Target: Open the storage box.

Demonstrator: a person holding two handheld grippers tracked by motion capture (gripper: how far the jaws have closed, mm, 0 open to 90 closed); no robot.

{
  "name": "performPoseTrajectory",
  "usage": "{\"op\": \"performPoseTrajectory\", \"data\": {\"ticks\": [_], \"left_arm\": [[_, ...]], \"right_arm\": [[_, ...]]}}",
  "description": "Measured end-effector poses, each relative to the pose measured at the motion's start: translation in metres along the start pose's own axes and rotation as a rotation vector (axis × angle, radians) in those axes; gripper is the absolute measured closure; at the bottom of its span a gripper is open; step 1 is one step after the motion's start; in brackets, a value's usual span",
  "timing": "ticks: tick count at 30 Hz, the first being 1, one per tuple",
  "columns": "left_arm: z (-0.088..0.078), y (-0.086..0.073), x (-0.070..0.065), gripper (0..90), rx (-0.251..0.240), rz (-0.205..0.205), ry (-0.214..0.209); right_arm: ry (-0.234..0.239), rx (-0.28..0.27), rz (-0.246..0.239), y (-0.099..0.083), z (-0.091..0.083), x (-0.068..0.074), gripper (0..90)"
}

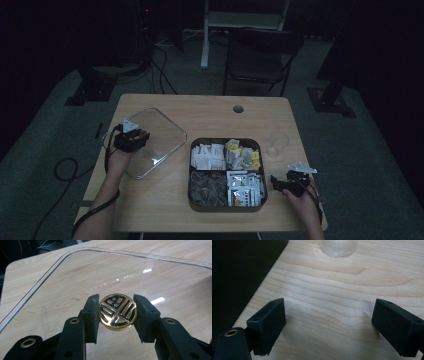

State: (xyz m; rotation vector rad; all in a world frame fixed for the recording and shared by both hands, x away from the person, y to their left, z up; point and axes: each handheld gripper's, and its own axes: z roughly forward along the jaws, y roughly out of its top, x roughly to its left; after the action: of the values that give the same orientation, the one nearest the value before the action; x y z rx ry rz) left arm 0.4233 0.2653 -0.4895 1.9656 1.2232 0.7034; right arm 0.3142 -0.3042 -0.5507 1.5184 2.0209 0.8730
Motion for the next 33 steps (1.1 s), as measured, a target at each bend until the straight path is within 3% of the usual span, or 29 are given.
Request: {"op": "performPoseTrajectory", "data": {"ticks": [11, 23, 29, 33], "left_arm": [[0.030, 0.000, -0.004, 59.4, 0.004, -0.055, 0.022], [0.058, -0.001, -0.004, 59.4, 0.036, -0.073, 0.024], [0.065, -0.006, -0.007, 59.3, 0.051, -0.057, 0.027], [0.063, -0.007, -0.008, 58.5, 0.048, -0.069, 0.009]], "right_arm": [[0.000, 0.000, 0.000, 0.000, 0.000, 0.000, 11.5], [0.000, 0.000, 0.000, 0.000, 0.000, 0.000, 11.5], [0.000, 0.000, 0.000, 0.000, 0.000, 0.000, 11.5], [0.000, 0.000, 0.000, 0.000, 0.000, 0.000, 11.5]]}}
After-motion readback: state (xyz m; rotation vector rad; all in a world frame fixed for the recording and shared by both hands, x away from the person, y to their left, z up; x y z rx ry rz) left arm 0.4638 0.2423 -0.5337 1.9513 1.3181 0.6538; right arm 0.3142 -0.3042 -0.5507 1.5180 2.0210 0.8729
